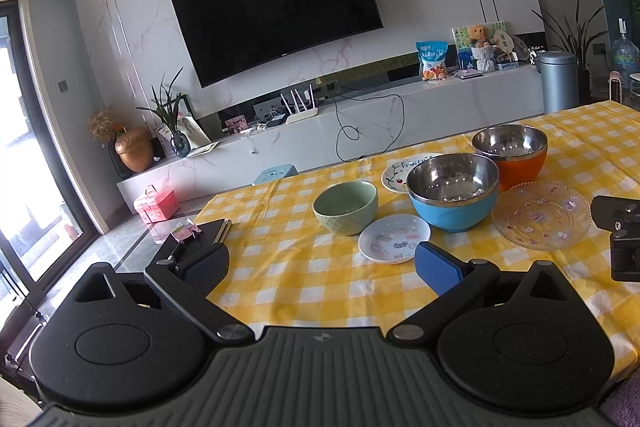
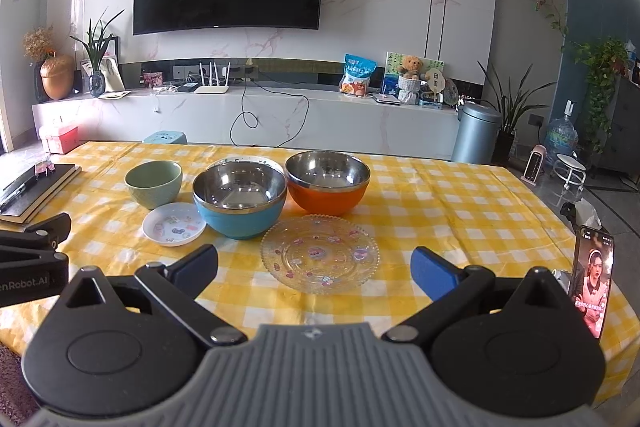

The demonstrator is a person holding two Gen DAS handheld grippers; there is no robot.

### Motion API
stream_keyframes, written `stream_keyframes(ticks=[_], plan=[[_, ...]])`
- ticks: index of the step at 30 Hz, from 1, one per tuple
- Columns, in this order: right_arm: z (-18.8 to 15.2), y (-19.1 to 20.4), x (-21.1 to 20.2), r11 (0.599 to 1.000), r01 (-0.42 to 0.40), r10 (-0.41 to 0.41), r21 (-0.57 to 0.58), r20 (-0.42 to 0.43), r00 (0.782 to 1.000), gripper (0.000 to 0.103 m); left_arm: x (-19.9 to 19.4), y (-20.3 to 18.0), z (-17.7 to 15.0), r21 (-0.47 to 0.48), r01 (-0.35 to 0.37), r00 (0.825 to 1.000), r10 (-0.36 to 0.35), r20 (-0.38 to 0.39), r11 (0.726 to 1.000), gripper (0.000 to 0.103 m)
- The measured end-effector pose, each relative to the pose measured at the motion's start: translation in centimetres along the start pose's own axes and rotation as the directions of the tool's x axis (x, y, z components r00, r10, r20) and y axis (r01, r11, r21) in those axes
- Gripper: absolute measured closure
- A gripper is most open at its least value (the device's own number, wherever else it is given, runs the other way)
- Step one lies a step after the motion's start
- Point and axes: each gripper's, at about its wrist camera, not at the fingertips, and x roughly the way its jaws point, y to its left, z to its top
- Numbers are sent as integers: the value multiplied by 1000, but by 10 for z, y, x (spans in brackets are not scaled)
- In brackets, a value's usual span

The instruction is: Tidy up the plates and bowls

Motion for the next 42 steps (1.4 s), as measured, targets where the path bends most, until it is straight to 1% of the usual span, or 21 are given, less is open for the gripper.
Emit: stream_keyframes(ticks=[28, 33, 36, 39, 42], plan=[[-1, 4, 2, 1000, -7, 7, -1, -11, 1000, 3, 1, -1, -2, 1, 0, 1000, 0, -2, 1000, 0], [-1, 4, 3, 1000, -15, 15, 11, -11, 1000, 3, 2, -1, -5, -5, 5, 1000, -5, -12, 1000, 0], [-2, 3, 3, 999, -31, 31, 24, -6, 999, 3, 10, -4, -11, -33, 28, 999, -29, -24, 999, 0], [-2, 3, 3, 998, -61, 61, 32, 14, 998, 3, 11, -3, -11, -55, 75, 997, -76, -15, 996, 0], [-4, 3, 5, 995, -94, 93, 40, 29, 995, 3, 14, -1, -9, -95, 129, 991, -131, -25, 987, 0]])
